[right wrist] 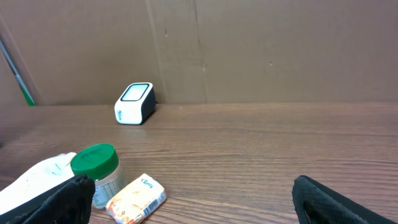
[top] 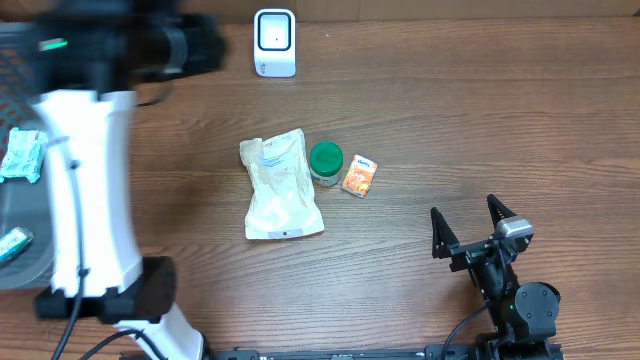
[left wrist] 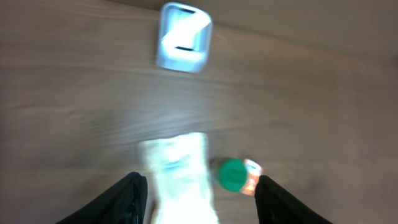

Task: Scan the item barcode
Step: 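Reach the left gripper into the basket toward the mint-green wipes packet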

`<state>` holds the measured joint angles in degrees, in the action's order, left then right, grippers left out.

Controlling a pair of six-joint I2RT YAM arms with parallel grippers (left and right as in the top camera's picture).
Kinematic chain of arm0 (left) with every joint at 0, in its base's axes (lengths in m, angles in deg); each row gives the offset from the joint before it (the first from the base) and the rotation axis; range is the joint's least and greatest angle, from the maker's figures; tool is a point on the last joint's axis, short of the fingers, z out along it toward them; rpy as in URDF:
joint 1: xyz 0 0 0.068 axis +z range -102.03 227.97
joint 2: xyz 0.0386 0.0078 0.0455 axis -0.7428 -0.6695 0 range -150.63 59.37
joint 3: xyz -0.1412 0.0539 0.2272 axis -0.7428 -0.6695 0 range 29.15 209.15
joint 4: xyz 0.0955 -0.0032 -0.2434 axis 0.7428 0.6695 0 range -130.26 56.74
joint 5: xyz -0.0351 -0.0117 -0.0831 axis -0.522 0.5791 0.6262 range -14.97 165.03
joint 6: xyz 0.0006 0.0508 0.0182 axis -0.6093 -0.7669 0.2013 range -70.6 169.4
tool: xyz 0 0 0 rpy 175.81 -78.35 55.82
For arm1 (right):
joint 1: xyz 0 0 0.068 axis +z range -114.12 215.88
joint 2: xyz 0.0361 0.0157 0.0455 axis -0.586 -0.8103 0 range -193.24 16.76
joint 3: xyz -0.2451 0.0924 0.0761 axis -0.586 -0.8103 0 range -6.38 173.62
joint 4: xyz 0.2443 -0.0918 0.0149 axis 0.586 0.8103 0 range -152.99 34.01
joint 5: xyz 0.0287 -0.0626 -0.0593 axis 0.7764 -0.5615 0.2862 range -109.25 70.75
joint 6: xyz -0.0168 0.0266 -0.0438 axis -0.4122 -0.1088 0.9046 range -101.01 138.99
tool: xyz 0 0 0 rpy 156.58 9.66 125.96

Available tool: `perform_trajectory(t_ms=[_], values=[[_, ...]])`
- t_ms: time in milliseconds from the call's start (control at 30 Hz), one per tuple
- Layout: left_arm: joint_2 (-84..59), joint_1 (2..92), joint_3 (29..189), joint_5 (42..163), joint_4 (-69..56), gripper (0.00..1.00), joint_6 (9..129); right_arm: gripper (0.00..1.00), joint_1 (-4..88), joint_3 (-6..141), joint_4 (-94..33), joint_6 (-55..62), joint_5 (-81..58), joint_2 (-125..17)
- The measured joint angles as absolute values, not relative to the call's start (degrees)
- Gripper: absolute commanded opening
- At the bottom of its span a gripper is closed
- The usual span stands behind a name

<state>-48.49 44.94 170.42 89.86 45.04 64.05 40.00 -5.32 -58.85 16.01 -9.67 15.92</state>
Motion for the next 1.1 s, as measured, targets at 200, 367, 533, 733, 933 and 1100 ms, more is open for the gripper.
perform_trajectory(t_ms=[200,367,533,733,933,1100], values=[[-47.0,66.8,173.8,89.6,52.6,0.52,63.9,1.00,40.0,-5.3,-58.8,16.0,-9.6,15.9],[-47.0,80.6,170.1,89.1,49.8,0.52,63.9,1.00,40.0,-5.3,-58.8,16.0,-9.6,15.9],[-47.3,88.0,159.8,85.4,35.8,0.53,62.0,1.00,40.0,-5.3,-58.8,16.0,-9.6,15.9],[-49.6,88.5,143.4,79.5,17.8,0.57,58.4,1.00,40.0,-5.3,-58.9,16.0,-9.6,15.9],[-55.4,88.5,132.7,77.1,7.6,0.60,48.8,1.00,40.0,-5.3,-58.8,16.0,-9.6,15.9],[-61.7,88.5,131.9,75.9,3.1,0.62,43.0,1.00,40.0,-5.3,-58.8,16.0,-9.6,15.9]])
